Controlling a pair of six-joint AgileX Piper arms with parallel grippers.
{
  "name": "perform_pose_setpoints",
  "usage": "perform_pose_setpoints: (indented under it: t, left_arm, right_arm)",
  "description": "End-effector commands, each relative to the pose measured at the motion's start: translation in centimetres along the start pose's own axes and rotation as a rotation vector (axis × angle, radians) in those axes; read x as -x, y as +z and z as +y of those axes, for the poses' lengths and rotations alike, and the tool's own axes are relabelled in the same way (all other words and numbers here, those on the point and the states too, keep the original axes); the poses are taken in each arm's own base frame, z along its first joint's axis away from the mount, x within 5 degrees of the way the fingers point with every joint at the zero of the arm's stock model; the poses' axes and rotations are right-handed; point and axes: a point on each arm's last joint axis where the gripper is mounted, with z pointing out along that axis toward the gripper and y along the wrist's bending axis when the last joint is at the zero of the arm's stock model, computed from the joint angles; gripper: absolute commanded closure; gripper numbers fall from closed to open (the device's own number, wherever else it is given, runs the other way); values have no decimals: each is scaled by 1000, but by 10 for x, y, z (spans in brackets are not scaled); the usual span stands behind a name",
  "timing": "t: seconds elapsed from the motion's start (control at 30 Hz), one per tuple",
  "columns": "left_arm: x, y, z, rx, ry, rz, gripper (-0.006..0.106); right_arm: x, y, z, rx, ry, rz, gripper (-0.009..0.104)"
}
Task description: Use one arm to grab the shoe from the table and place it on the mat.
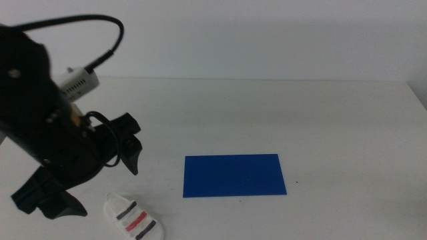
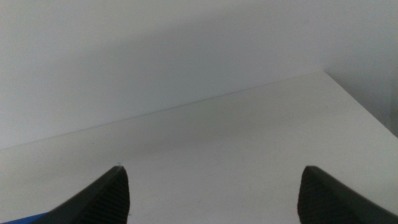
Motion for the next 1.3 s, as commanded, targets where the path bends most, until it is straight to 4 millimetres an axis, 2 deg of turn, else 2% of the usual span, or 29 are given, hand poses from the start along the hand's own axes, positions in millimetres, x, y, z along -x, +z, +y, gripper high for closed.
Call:
perform_pose_setpoints:
  t: [0.0, 0.13, 0.3, 0.43, 0.57, 0.9, 1.07, 1.27]
  left_arm:
    - [1, 5, -5, 21, -2, -6, 7]
    - [4, 14, -8, 61, 46, -15, 7]
    - [12, 19, -17, 14, 72, -88, 7]
    - [9, 28, -22, 17, 48, -30, 7]
    - [10, 46, -27, 59, 43, -1, 7]
    - [7, 87, -22, 121, 1, 37, 7]
    - [19, 114, -24, 110, -53, 55, 7]
    - [24, 140, -22, 136, -8, 56, 7]
  right_arm:
    - [0, 0, 0, 4, -11, -11, 16]
    - [0, 0, 0, 4, -11, -11, 16]
    - [0, 0, 0, 4, -11, -11, 16]
    - [0, 0, 0, 4, -11, -11, 16]
    - [0, 0, 0, 4, -11, -11, 16]
    - [0, 0, 0, 4, -11, -11, 16]
    - [0, 0, 0, 4, -11, -11, 16]
    - [0, 0, 0, 4, -11, -11, 16]
